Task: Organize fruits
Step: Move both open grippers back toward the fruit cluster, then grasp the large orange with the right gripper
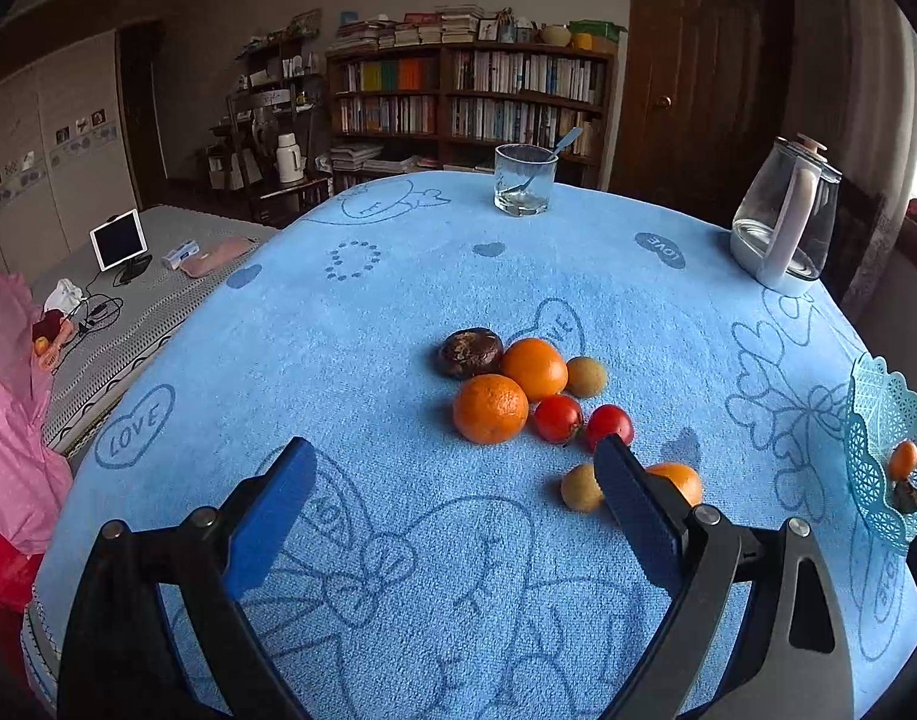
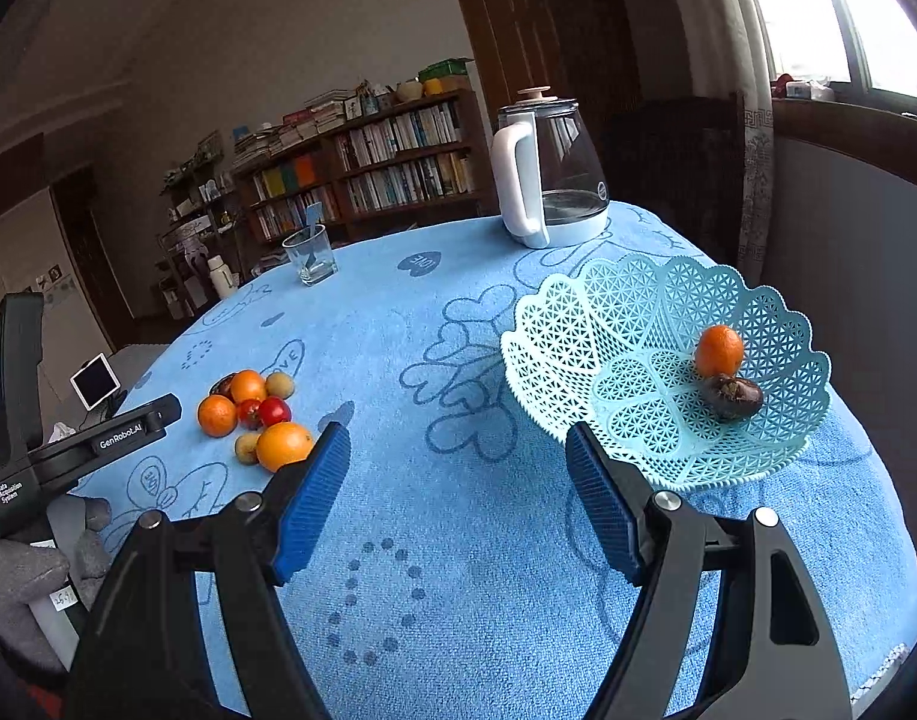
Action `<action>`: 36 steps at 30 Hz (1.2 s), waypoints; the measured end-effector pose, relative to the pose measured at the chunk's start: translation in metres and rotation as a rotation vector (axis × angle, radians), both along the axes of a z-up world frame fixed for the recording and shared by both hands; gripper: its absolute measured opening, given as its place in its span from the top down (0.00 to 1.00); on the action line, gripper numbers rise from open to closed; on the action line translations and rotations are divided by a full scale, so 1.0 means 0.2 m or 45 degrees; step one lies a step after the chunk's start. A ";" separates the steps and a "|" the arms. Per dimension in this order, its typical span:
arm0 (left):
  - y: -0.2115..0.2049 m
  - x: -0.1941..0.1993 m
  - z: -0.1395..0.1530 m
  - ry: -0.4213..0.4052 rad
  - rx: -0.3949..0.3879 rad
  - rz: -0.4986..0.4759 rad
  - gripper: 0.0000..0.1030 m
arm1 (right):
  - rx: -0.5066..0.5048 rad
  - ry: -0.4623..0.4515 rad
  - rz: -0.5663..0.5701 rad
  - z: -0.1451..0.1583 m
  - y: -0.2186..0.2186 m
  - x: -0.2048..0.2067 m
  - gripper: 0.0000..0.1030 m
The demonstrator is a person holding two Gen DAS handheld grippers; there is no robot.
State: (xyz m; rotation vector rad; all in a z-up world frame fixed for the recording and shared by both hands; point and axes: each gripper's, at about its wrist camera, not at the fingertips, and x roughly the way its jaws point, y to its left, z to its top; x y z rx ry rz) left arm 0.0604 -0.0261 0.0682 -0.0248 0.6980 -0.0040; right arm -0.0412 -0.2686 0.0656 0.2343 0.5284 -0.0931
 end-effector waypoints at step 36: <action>-0.02 0.38 -0.25 0.147 -0.070 -0.190 0.55 | -0.066 0.209 0.058 -0.18 0.15 0.13 0.26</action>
